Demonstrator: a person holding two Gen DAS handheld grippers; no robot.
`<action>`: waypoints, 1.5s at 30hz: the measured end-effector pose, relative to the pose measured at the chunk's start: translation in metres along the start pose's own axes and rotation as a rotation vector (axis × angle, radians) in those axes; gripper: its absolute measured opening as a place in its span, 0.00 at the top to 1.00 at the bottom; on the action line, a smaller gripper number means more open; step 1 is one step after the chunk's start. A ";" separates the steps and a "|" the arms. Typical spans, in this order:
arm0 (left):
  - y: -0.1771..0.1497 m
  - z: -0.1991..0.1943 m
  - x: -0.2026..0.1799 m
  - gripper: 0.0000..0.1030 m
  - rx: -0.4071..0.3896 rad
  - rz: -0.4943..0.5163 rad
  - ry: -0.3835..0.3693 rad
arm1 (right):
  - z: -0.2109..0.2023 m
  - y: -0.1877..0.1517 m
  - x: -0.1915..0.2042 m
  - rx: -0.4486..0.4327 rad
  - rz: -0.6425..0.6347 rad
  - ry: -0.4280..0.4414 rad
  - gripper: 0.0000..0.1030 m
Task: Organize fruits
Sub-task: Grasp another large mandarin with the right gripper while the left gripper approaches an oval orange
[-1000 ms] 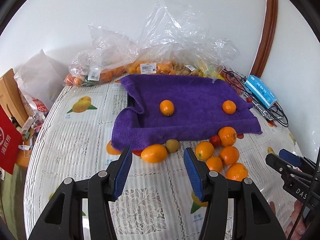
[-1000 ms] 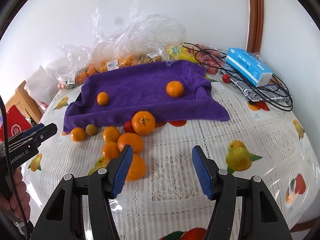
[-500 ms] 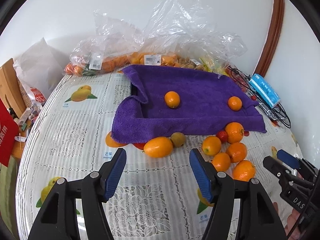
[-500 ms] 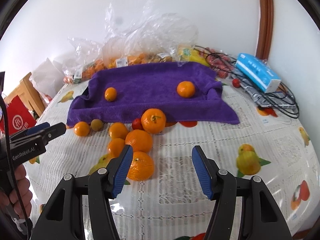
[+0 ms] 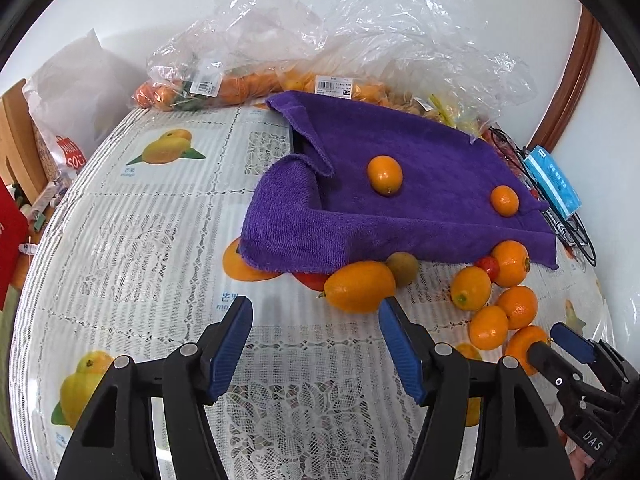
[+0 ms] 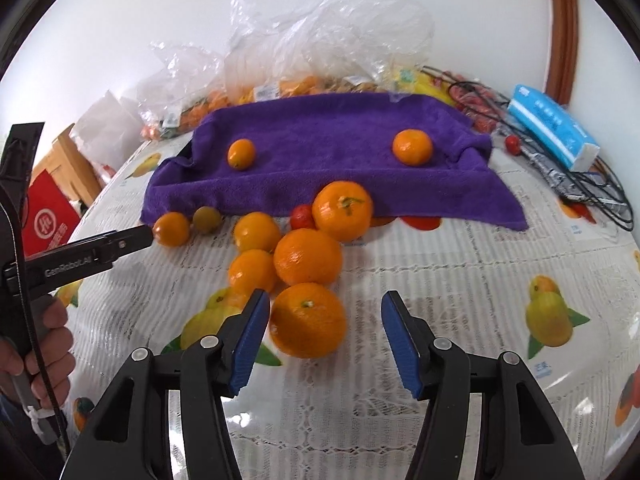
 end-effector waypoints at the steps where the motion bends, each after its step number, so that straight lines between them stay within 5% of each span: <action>1: -0.001 0.000 -0.001 0.38 0.001 0.000 -0.002 | 0.001 0.000 0.002 0.001 -0.008 0.003 0.43; 8: -0.005 0.002 -0.005 0.38 -0.001 0.023 -0.004 | 0.023 -0.012 0.008 0.057 -0.045 0.006 0.58; 21: 0.006 0.027 -0.020 0.39 0.007 0.028 -0.020 | -0.007 -0.011 -0.047 -0.033 -0.018 -0.075 0.58; 25: 0.006 0.029 -0.026 0.56 -0.020 0.053 -0.002 | -0.002 -0.005 -0.064 -0.038 0.001 -0.097 0.58; 45: 0.004 0.026 -0.026 0.56 -0.040 0.050 -0.004 | 0.022 -0.006 -0.062 0.010 -0.017 -0.065 0.52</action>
Point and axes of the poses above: each gripper's, at about its wrist camera, not at the fingertips, and z roughly the way its jaws point, x to its left, y to its top, the point moved 6 cm from there along z, roughly the way its jaws point, and after that the axes turned 1 degree about y, right-handed, at the moved point
